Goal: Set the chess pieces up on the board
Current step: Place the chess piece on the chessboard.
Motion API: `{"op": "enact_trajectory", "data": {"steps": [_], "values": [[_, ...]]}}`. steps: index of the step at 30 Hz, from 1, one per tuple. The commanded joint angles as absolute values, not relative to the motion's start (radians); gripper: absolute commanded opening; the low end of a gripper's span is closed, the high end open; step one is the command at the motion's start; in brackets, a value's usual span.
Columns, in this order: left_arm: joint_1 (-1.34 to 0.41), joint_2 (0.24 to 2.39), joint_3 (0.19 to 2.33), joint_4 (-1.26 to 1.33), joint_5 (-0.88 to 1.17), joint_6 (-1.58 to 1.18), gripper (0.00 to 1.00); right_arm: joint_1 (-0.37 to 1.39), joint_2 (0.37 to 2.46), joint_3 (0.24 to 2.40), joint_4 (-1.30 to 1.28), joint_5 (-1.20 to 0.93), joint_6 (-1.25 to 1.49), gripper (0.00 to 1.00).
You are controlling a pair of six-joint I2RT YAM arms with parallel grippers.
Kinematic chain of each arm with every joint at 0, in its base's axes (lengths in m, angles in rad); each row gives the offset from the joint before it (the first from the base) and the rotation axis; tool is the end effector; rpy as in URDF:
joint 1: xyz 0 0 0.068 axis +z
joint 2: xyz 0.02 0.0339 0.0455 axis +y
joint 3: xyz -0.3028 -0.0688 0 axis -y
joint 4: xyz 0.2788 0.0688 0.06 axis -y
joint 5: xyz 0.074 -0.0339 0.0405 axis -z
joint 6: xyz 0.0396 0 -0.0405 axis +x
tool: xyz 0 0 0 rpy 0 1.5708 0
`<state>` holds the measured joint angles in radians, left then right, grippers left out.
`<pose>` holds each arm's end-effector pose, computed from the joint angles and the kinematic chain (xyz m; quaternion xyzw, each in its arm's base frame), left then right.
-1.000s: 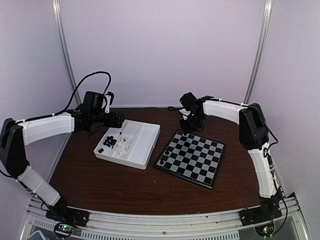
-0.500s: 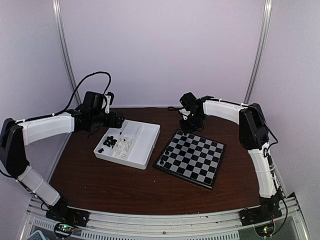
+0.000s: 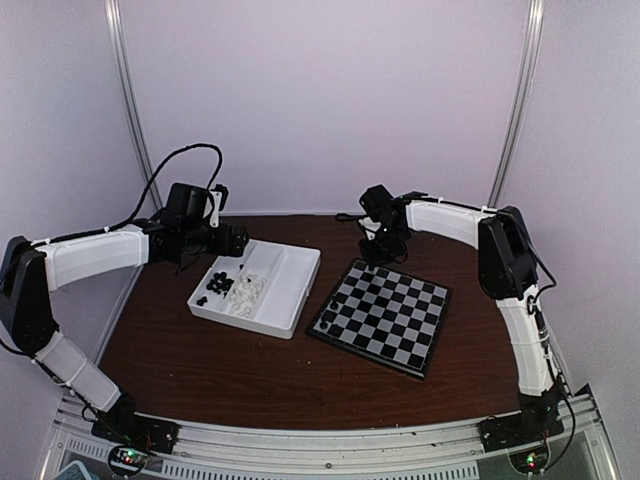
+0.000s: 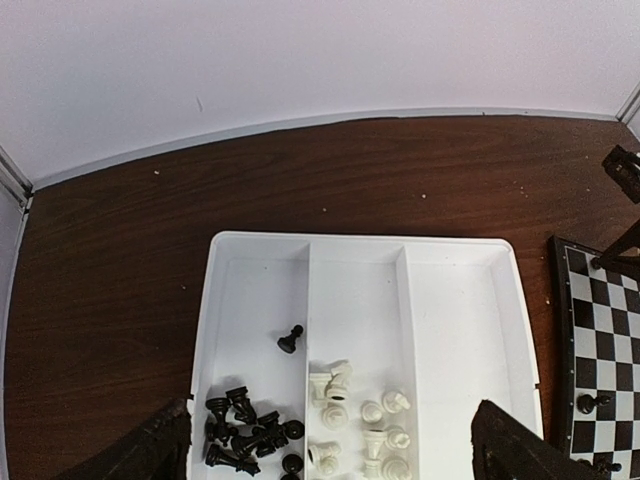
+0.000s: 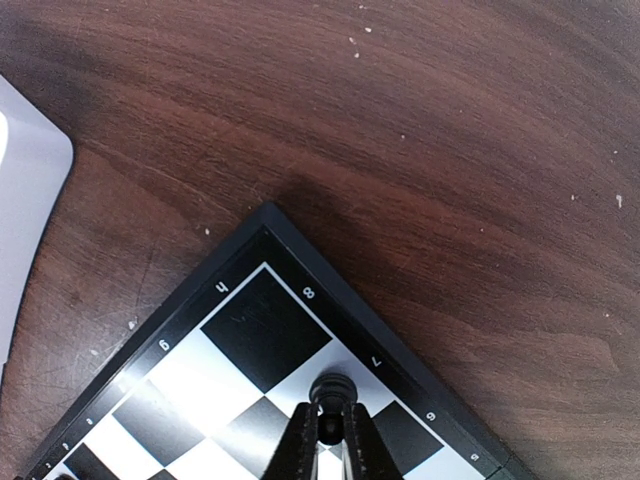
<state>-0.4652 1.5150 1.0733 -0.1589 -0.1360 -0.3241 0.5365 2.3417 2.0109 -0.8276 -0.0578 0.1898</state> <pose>0.3369 -0.1631 0.2869 0.0306 0.8826 -0.1234 0.4526 0.4799 0.2880 0.1929 -0.1746 0.9627 0.0991 0.1813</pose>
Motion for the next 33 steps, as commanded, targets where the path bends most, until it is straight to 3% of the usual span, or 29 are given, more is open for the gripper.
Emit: {"op": "enact_trajectory", "data": {"steps": [1, 28, 33], "values": [[-0.457, 1.52, 1.089, -0.143, -0.139, -0.314, 0.98, 0.531, 2.317, 1.999, -0.857, -0.038, 0.193, 0.09], [-0.457, 1.531, 1.098, -0.144, -0.133, -0.313, 0.98, 0.531, 2.304, 1.966, -0.85, -0.052, 0.193, 0.11], [-0.457, 1.533, 1.1, -0.147, -0.134, -0.311, 0.98, 0.531, 2.305, 1.968, -0.845, -0.063, 0.192, 0.16]]}}
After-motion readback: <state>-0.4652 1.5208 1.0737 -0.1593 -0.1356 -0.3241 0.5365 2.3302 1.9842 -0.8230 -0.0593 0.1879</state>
